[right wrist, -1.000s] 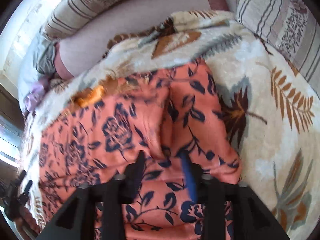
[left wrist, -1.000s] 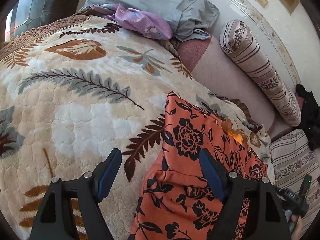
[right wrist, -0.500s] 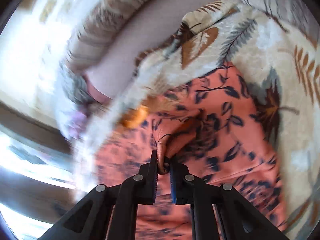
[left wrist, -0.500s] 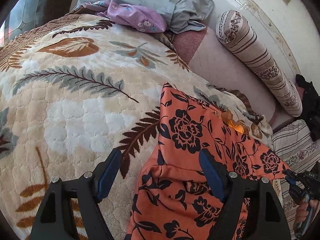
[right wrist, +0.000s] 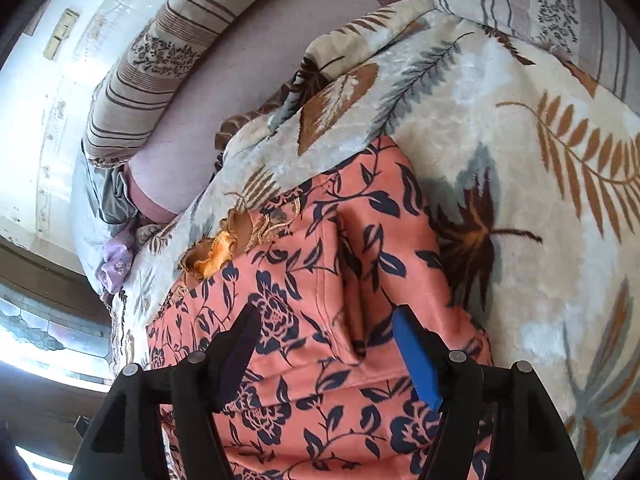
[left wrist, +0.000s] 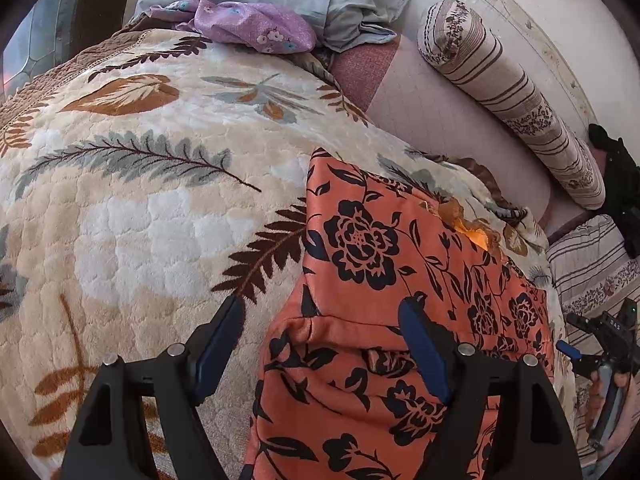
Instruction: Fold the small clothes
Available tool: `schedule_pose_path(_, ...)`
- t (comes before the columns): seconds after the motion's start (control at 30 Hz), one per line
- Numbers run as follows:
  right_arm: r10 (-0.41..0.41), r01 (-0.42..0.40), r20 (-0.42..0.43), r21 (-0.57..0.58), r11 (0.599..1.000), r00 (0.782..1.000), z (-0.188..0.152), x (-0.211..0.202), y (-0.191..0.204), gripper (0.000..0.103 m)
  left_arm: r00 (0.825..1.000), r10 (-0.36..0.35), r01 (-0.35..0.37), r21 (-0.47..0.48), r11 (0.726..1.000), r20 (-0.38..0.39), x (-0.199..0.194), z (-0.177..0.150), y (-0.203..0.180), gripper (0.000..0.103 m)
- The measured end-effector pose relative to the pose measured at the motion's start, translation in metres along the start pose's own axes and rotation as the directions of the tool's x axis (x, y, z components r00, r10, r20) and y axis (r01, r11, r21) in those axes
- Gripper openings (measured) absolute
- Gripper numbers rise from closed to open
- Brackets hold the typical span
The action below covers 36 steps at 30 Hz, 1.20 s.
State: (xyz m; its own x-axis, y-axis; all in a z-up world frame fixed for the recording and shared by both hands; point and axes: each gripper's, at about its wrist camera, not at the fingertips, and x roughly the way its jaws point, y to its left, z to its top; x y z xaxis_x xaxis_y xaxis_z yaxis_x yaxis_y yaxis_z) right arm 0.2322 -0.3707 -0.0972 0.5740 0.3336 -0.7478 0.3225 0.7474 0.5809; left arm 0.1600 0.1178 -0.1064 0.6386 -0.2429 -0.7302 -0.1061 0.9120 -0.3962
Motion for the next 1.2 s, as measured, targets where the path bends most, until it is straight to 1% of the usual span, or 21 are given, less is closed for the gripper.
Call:
schedule_pose_path(0.1,-0.013,0.013,-0.061,-0.007,1.0,0.998,0.011,0.033,0.001,0.069,1.0,0.005,-0.005,0.001,1.0,-0.003,0.002,0.0,0.001,0.08)
schedule_pose_path(0.13,-0.03,0.028,-0.101,-0.02,0.999,0.994,0.011,0.046,0.004,0.035,1.0,0.006,-0.006,0.003,1.0,-0.006,0.003,0.0,0.001,0.08)
schedule_pose_path(0.17,-0.065,0.058,-0.128,-0.062,0.996,0.99,0.012,0.057,0.012,0.012,1.0,0.008,-0.008,0.005,1.0,-0.009,0.003,0.0,0.001,0.08)
schedule_pose_path(0.27,-0.187,0.183,0.012,-0.282,0.942,0.982,0.0,0.035,0.055,0.009,1.0,0.007,-0.007,0.003,1.0,-0.009,0.003,0.001,0.001,0.08)
schedule_pose_path(0.33,-0.268,0.29,0.111,-0.353,0.89,0.957,-0.008,0.027,0.062,0.01,1.0,0.005,-0.005,0.006,1.0,0.0,0.002,0.003,0.0,0.08)
schedule_pose_path(0.37,-0.326,0.339,0.098,-0.362,0.868,0.94,-0.011,0.037,0.054,0.011,1.0,0.004,-0.004,0.009,1.0,0.0,0.002,0.003,-0.001,0.08)
schedule_pose_path(0.4,-0.387,0.372,0.034,-0.372,0.851,0.921,-0.012,0.055,0.042,0.017,1.0,0.001,-0.001,0.012,1.0,-0.005,0.003,0.003,-0.002,0.08)
schedule_pose_path(0.43,-0.393,0.353,-0.04,-0.365,0.862,0.919,-0.013,0.069,0.029,0.021,1.0,0.0,0.0,0.016,1.0,-0.014,0.004,0.002,-0.002,0.08)
schedule_pose_path(0.5,-0.321,0.309,0.01,-0.308,0.9,0.947,-0.014,0.05,0.024,0.025,0.999,0.007,-0.007,0.021,1.0,-0.032,0.006,0.0,-0.002,0.08)
schedule_pose_path(0.57,-0.289,0.285,0.02,-0.234,0.929,0.957,-0.01,0.033,0.019,0.055,0.999,0.017,-0.016,0.016,1.0,-0.035,0.006,0.0,-0.001,0.08)
schedule_pose_path(0.6,-0.301,0.308,0.068,-0.219,0.926,0.951,-0.009,0.023,0.021,0.07,0.999,0.016,-0.015,0.012,1.0,-0.035,0.006,0.0,0.0,0.08)
schedule_pose_path(0.67,-0.31,0.339,0.159,-0.219,0.915,0.937,-0.009,0.002,0.029,0.07,0.999,0.01,-0.01,0.013,1.0,-0.034,0.006,0.0,-0.001,0.08)
schedule_pose_path(0.73,-0.22,0.264,0.2,-0.23,0.937,0.955,-0.011,-0.016,0.04,0.07,0.999,0.021,-0.021,0.023,1.0,-0.032,0.005,-0.001,-0.001,0.08)
schedule_pose_path(0.8,-0.088,0.131,0.173,-0.252,0.959,0.981,-0.012,-0.021,0.049,0.071,0.999,0.024,-0.023,0.017,1.0,-0.036,0.006,-0.001,0.0,0.08)
schedule_pose_path(0.87,0.026,-0.006,0.08,-0.24,0.971,0.996,-0.014,-0.009,0.045,0.077,0.998,0.029,-0.028,0.009,1.0,-0.047,0.009,-0.001,0.002,0.08)
schedule_pose_path(0.9,0.001,0.006,0.032,-0.229,0.973,0.999,-0.015,0.004,0.036,0.084,0.998,0.041,-0.04,0.009,0.999,-0.057,0.012,-0.001,0.003,0.08)
schedule_pose_path(0.93,-0.095,0.083,-0.046,-0.212,0.974,0.994,-0.016,0.028,0.024,0.087,0.996,0.061,-0.06,0.011,0.998,-0.073,0.015,-0.002,0.004,0.08)
schedule_pose_path(0.97,-0.204,0.182,-0.127,-0.171,0.968,0.971,-0.018,0.049,0.005,0.087,0.994,0.073,-0.072,0.01,0.997,-0.087,0.017,-0.003,0.006,0.08)
schedule_pose_path(1.03,-0.17,0.161,-0.044,-0.156,0.975,0.985,-0.021,0.037,0.004,0.084,0.995,0.06,-0.06,-0.004,0.998,-0.075,0.013,-0.001,0.008,0.08)
schedule_pose_path(1.13,-0.091,0.1,0.048,-0.232,0.968,0.995,-0.022,0.008,0.033,0.084,0.999,0.035,-0.035,-0.036,0.999,0.005,-0.001,0.006,0.011,0.08)
schedule_pose_path(1.2,-0.057,0.084,0.108,-0.268,0.96,0.993,-0.018,-0.001,0.044,0.085,0.999,0.051,-0.051,-0.024,0.998,-0.011,0.002,0.006,0.012,0.08)
